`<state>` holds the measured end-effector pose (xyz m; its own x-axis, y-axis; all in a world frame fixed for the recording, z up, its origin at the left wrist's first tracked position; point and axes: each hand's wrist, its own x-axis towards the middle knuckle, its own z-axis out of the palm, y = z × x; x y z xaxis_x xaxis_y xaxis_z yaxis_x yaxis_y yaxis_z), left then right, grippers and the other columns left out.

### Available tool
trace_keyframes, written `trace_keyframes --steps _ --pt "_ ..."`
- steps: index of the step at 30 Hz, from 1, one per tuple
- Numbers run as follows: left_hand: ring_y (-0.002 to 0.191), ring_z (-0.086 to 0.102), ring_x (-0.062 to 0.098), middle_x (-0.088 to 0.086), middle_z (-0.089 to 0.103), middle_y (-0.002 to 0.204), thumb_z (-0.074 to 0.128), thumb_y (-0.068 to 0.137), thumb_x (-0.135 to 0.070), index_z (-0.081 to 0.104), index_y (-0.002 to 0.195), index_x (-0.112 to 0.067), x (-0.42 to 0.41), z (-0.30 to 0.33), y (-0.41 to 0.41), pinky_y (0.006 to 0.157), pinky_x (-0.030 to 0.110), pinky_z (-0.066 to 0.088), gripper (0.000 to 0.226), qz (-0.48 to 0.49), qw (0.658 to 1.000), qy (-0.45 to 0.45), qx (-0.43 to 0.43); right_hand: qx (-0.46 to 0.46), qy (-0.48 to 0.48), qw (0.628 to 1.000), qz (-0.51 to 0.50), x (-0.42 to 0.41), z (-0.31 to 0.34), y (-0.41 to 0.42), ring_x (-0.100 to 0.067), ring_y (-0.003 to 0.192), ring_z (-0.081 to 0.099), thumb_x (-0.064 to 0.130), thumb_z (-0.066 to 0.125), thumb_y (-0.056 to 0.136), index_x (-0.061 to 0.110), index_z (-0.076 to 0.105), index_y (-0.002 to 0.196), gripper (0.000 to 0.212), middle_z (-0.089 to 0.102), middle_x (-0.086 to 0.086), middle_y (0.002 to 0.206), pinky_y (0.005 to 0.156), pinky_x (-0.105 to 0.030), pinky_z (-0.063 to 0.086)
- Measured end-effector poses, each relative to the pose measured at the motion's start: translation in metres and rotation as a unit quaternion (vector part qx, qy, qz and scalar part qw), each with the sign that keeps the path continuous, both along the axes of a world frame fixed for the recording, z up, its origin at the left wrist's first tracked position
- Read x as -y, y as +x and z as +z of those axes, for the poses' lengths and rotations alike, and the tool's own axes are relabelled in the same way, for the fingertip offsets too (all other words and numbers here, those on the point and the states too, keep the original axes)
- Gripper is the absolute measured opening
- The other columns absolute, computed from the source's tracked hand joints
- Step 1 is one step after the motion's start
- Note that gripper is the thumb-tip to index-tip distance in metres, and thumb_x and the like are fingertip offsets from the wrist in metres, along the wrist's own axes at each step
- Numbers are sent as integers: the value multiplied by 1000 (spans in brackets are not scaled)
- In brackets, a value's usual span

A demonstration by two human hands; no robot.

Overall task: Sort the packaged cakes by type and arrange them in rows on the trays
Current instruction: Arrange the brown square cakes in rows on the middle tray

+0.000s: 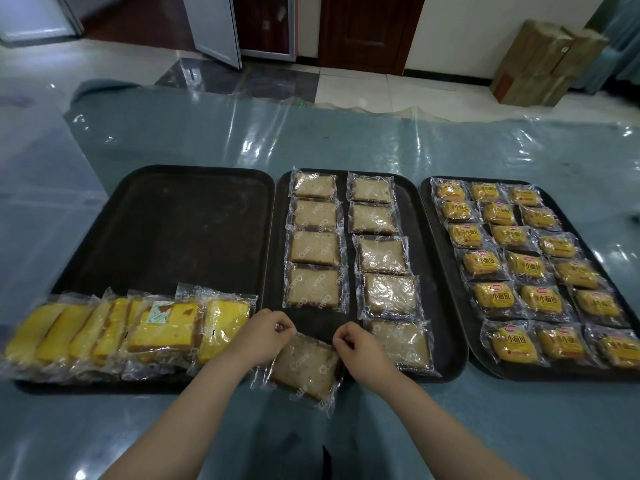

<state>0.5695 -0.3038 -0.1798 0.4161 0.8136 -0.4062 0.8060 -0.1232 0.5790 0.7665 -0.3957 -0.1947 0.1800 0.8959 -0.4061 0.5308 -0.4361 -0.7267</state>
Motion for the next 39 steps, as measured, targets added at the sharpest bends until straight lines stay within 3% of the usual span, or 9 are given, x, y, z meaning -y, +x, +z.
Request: trace_keyframes --steps 4,13,21,25,27,29,34,37,39 --pt "102 56 7 -13 63 107 62 94 -34 68 92 -31 -4 4 2 88 31 48 7 43 996 -44 62 -44 -4 999 -29 -7 5 4 -12 94 64 24 64 95 26 63 94 2 68 7 97 78 -21 50" --pt "80 60 13 -3 65 86 66 92 -22 68 84 -21 -12 7 9 71 29 49 9 126 974 -109 156 20 -1 1000 13 -30 24 11 -7 75 56 30 55 100 24 64 93 13 59 16 80 61 -17 40" --pt "99 58 9 -12 64 102 60 96 -29 65 97 -26 -15 -2 17 85 30 47 6 105 989 -31 97 55 34 998 -3 -29 21 7 3 77 56 21 54 100 23 63 112 15 65 8 101 54 -6 37" --pt "100 58 9 -11 60 109 59 96 -27 61 109 -26 -10 -6 21 76 21 43 13 81 993 3 85 73 49 996 18 -20 15 7 4 92 53 19 59 95 23 59 125 30 55 8 123 76 -5 41" --pt "102 57 8 -9 53 117 61 95 -27 57 121 -25 -6 -10 20 79 21 42 27 46 996 24 71 89 56 993 54 -12 9 7 -7 120 48 20 61 93 22 53 136 44 48 5 137 104 -20 40" --pt "113 53 10 -5 49 126 62 94 -28 53 131 -23 -1 -15 18 93 23 43 38 13 997 64 49 139 75 982 99 -3 2 5 -14 141 30 25 59 92 23 47 143 53 37 4 151 118 -32 27" --pt "132 37 17 -4 44 138 59 93 -24 51 135 -21 11 -27 11 111 31 36 43 -53 981 188 -3 219 141 950 170 15 -15 -8 -20 147 25 24 54 92 21 44 145 54 33 1 157 122 -40 23" --pt "129 40 15 -7 48 134 62 89 -26 57 126 -26 13 -32 7 105 37 43 38 -78 966 245 -31 225 132 945 196 19 -20 -12 -20 151 18 25 47 99 21 38 150 52 26 2 162 122 -32 8" --pt "124 45 14 -10 52 128 64 87 -27 60 121 -29 13 -33 5 99 36 46 34 -101 957 270 -38 236 128 943 195 20 -24 -12 -19 151 17 28 45 101 22 36 152 52 24 3 163 121 -31 8"
